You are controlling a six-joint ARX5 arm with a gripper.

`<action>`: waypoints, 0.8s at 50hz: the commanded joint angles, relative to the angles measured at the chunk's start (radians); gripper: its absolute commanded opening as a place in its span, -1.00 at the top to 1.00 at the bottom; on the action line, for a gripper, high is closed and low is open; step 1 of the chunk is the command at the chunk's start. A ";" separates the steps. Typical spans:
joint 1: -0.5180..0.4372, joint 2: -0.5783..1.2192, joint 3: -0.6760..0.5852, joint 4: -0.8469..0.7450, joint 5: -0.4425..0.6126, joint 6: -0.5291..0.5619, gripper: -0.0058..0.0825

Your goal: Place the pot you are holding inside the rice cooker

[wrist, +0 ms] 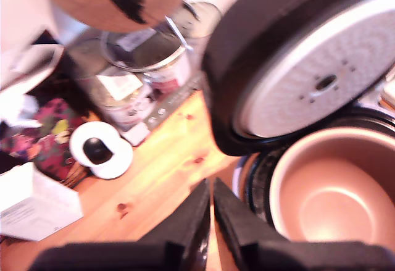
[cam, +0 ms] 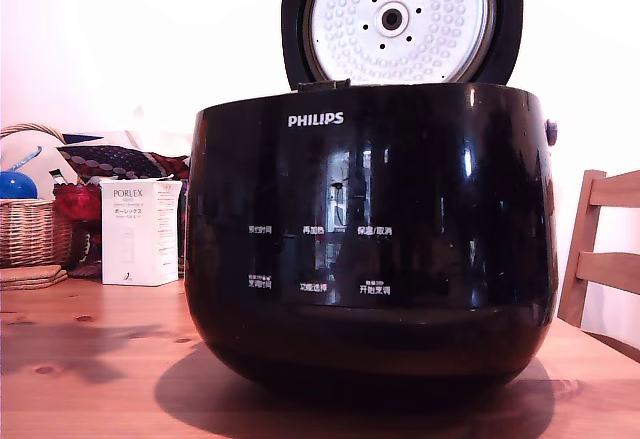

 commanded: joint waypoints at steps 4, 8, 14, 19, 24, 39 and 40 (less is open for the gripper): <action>0.023 -0.024 0.007 0.018 0.000 -0.011 0.91; 0.031 -0.037 0.004 0.021 -0.004 -0.019 0.91; 0.043 -0.063 -0.019 0.035 -0.003 -0.021 0.91; 0.056 -0.097 -0.071 0.061 -0.003 -0.029 0.91; 0.069 -0.144 -0.145 0.103 -0.003 -0.035 0.91; 0.099 -0.335 -0.428 0.291 -0.035 -0.063 0.91; 0.101 -0.346 -0.443 0.299 -0.039 -0.063 0.91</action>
